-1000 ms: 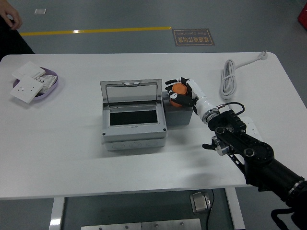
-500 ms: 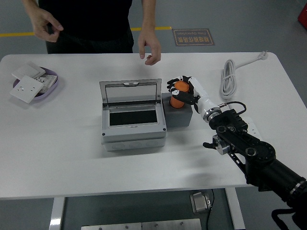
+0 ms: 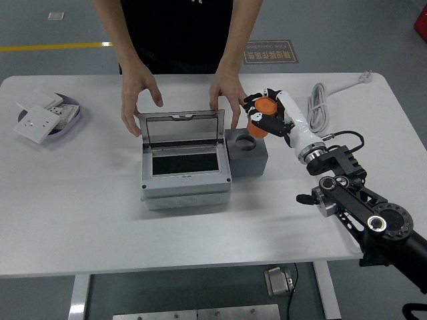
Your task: Pick up the cylinder from the cube,place it in the box,flap close box
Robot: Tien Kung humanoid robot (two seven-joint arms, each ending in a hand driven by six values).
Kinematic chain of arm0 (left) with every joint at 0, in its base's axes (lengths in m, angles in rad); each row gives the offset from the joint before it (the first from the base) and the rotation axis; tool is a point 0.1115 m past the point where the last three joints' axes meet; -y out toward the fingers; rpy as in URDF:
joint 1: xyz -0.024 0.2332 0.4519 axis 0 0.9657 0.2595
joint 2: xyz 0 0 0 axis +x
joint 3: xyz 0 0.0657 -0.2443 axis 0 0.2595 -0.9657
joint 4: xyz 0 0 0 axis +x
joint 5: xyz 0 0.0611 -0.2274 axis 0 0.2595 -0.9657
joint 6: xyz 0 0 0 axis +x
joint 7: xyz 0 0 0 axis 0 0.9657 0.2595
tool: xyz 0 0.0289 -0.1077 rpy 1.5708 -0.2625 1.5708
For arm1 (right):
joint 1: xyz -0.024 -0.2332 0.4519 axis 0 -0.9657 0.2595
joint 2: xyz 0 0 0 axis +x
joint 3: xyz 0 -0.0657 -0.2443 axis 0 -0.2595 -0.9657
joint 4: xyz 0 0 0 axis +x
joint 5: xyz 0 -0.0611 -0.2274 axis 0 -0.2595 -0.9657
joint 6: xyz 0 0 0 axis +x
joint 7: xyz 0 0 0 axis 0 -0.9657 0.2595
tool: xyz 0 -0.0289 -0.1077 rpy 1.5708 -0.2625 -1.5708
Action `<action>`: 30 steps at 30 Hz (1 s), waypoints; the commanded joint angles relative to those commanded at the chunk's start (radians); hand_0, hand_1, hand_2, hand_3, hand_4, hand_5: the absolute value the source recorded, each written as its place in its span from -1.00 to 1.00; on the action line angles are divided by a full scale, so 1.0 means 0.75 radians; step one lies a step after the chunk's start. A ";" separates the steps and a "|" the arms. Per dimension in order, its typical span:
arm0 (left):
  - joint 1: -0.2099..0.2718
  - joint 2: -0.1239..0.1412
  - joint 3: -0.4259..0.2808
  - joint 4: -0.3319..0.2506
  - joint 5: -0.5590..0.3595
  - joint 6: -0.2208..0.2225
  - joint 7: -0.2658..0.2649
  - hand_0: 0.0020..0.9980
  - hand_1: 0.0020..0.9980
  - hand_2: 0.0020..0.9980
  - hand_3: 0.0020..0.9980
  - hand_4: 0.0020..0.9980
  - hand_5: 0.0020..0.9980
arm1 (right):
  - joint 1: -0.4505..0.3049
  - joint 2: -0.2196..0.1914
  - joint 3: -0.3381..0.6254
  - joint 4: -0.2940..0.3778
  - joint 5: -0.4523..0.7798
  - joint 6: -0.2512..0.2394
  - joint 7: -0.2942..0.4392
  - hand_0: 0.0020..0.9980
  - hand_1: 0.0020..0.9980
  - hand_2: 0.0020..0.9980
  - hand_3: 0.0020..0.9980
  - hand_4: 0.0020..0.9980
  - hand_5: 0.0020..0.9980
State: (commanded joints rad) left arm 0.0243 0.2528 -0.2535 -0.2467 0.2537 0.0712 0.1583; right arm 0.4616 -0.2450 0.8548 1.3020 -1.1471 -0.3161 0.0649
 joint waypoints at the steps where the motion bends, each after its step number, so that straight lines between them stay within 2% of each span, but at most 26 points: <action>1: 0.001 0.000 -0.002 0.000 0.001 0.000 0.001 0.14 0.21 0.12 0.19 0.38 -0.58 | -0.003 -0.001 -0.018 0.034 -0.029 -0.006 -0.019 -0.30 -0.15 -0.07 -0.31 -1.00 -1.00; 6: 0.002 0.003 -0.019 0.001 0.018 0.000 0.009 0.14 0.21 0.12 0.19 0.38 -0.58 | 0.052 0.023 -0.149 0.198 -0.197 -0.015 -0.126 -0.30 -0.15 -0.07 -0.31 -1.00 -1.00; 7: 0.002 0.004 -0.022 0.001 0.022 0.000 0.010 0.14 0.21 0.12 0.19 0.38 -0.57 | 0.070 0.032 -0.175 0.219 -0.230 -0.015 -0.142 -0.51 -0.30 -0.12 -0.34 -1.00 -1.00; 10: -0.001 0.008 -0.036 0.001 0.035 0.001 0.016 0.14 0.21 0.12 0.19 0.38 -0.57 | 0.144 0.069 -0.259 0.234 -0.342 0.000 -0.204 -0.51 -0.30 -0.12 -0.34 -1.00 -1.00; 14: -0.004 0.011 -0.046 -0.001 0.045 0.001 0.022 0.14 0.21 0.12 0.19 0.38 -0.57 | 0.240 0.116 -0.358 0.188 -0.506 0.039 -0.287 -0.53 -0.29 -0.10 -0.33 -1.00 -1.00; 21: -0.005 0.016 -0.065 -0.004 0.067 0.001 0.032 0.14 0.21 0.12 0.19 0.38 -0.57 | 0.377 0.195 -0.490 0.023 -0.806 0.125 -0.404 -0.49 -0.28 -0.10 -0.33 -1.00 -1.00; 27: -0.007 0.019 -0.071 -0.004 0.074 0.001 0.035 0.14 0.21 0.12 0.19 0.38 -0.57 | 0.437 0.220 -0.557 -0.069 -1.040 0.198 -0.460 -0.44 -0.25 -0.09 -0.32 -1.00 -1.00; 30: -0.007 0.019 -0.071 -0.004 0.075 0.001 0.036 0.14 0.21 0.12 0.19 0.38 -0.57 | 0.450 0.226 -0.565 -0.098 -1.129 0.274 -0.490 -0.44 -0.25 -0.09 -0.32 -1.00 -1.00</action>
State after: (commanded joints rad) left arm 0.0188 0.2668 -0.3070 -0.2500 0.3103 0.0719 0.1849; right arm 0.7989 -0.0755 0.4308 1.2283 -1.9939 -0.1103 -0.3028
